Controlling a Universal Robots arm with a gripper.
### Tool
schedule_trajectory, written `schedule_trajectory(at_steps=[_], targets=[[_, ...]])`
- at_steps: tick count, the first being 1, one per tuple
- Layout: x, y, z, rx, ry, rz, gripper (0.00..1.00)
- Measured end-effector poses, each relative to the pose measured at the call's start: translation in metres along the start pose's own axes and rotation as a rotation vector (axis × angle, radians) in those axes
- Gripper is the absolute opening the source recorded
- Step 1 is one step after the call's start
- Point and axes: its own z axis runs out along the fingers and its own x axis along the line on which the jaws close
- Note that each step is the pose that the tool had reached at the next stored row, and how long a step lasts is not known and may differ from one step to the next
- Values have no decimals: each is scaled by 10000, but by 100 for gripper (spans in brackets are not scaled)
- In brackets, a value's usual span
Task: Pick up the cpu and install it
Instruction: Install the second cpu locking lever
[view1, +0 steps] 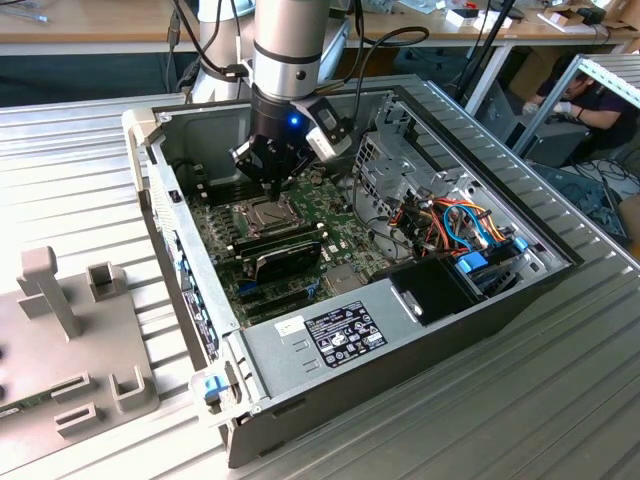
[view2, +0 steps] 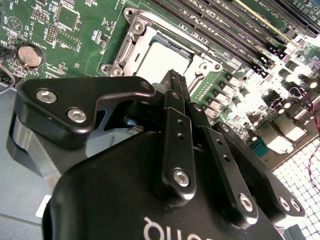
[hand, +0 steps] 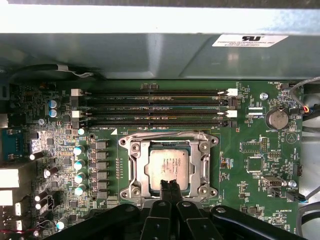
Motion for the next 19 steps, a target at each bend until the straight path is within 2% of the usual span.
schedule_trajectory(at_steps=[9, 19], targets=[[0, -7, 0, 2, 0, 1, 11], [-2, -129, 5, 1, 0, 0, 11]])
